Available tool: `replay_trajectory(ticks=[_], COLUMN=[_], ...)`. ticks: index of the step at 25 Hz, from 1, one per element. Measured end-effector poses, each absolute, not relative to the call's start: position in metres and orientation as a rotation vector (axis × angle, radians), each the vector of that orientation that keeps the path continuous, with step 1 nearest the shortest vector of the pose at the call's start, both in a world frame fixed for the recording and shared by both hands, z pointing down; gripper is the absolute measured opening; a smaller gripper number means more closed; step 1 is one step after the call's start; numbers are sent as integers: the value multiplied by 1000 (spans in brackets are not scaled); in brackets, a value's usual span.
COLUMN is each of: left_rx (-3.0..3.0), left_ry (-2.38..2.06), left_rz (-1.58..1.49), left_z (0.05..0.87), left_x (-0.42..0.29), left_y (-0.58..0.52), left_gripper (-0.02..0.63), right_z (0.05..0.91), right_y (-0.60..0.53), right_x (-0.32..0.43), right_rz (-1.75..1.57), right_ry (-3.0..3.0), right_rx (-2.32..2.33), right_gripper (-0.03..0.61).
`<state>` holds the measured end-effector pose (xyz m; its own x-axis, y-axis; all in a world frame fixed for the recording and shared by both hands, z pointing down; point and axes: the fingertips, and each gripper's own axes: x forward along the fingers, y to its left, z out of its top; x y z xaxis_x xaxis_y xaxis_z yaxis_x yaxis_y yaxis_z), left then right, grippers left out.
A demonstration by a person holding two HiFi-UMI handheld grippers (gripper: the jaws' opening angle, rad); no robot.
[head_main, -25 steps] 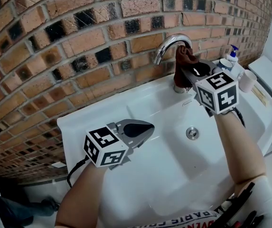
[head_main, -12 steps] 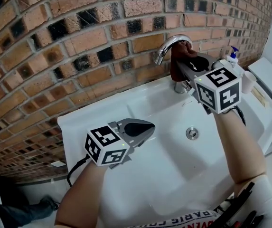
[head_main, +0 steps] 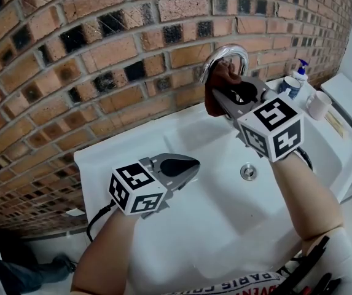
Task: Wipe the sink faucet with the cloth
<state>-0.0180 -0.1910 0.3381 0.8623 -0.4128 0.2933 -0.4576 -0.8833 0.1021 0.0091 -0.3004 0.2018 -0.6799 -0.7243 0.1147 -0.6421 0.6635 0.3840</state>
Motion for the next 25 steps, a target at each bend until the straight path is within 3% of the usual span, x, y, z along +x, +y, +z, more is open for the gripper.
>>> replay_trajectory(ticks=[25], left_rx=[2866], left_ry=[-672], left_rz=[402], left_z=[339], left_x=[-18], left_y=[-191], left_gripper=[0], right_z=[225], right_y=[-238], right_x=[14], right_rz=[-366], right_ry=[-2648], right_rx=[948], right_gripper=[92])
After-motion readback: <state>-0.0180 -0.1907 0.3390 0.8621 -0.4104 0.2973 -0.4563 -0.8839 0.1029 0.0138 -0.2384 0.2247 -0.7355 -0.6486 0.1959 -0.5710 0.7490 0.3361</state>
